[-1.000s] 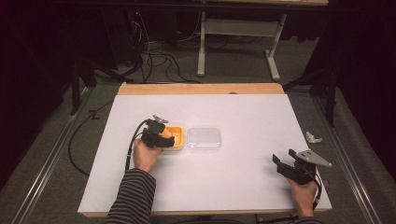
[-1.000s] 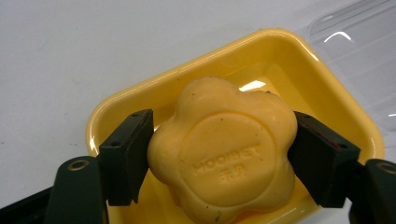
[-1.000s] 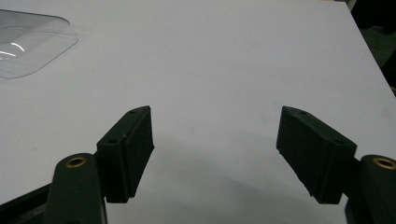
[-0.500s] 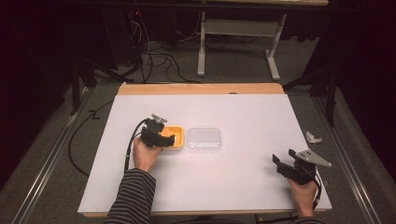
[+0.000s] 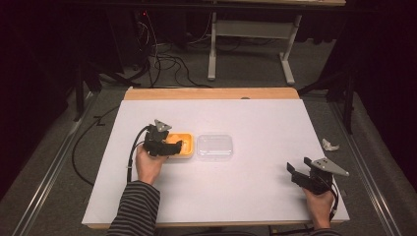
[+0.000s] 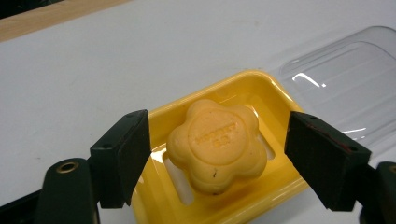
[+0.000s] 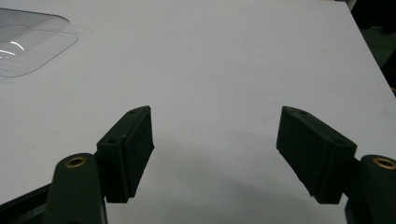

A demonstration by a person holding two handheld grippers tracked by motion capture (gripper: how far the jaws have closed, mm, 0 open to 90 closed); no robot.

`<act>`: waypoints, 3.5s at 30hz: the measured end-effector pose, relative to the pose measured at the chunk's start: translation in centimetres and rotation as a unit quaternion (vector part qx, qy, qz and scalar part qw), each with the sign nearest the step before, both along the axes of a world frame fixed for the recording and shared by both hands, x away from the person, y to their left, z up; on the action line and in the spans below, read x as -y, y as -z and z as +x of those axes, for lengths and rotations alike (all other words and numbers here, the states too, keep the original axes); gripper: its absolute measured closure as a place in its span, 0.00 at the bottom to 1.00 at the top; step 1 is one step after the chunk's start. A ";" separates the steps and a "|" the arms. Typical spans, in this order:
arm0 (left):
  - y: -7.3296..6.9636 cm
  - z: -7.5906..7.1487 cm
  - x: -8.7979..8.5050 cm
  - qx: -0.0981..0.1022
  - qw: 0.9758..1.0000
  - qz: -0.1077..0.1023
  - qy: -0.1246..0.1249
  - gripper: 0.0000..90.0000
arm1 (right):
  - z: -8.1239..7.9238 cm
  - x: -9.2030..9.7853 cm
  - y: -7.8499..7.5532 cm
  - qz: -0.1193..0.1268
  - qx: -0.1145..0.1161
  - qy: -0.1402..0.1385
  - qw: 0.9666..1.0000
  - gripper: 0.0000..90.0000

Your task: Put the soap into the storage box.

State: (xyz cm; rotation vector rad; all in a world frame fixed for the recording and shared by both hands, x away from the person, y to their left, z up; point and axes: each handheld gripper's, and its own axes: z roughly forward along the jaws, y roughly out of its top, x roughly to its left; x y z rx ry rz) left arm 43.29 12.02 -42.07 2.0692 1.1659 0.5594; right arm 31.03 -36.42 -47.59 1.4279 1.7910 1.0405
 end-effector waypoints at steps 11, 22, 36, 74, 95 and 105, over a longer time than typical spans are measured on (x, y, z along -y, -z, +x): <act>-0.9 -2.1 -1.1 0.021 1.000 -0.022 0.004 0.26 | 0.0 0.1 0.0 0.003 0.001 -0.001 1.000 0.31; -1.5 -3.9 -2.1 0.040 0.998 -0.054 0.000 0.27 | -0.1 0.1 0.0 0.005 0.002 -0.001 1.000 0.31; -1.6 -5.8 -3.1 0.050 0.996 -0.079 -0.004 0.27 | 0.0 0.1 0.0 0.001 0.003 -0.003 1.000 0.31; 0.1 -8.8 -3.8 0.049 0.992 -0.115 -0.006 0.27 | 0.0 0.0 0.0 0.000 0.000 -0.002 1.000 0.31; 1.7 -9.4 -3.3 0.037 0.993 -0.114 -0.004 0.27 | 0.0 -0.1 0.0 0.000 -0.001 -0.002 1.000 0.31; 2.5 -9.4 -2.7 0.030 0.994 -0.110 -0.001 0.27 | 0.0 -0.1 0.0 -0.002 -0.001 -0.003 1.000 0.31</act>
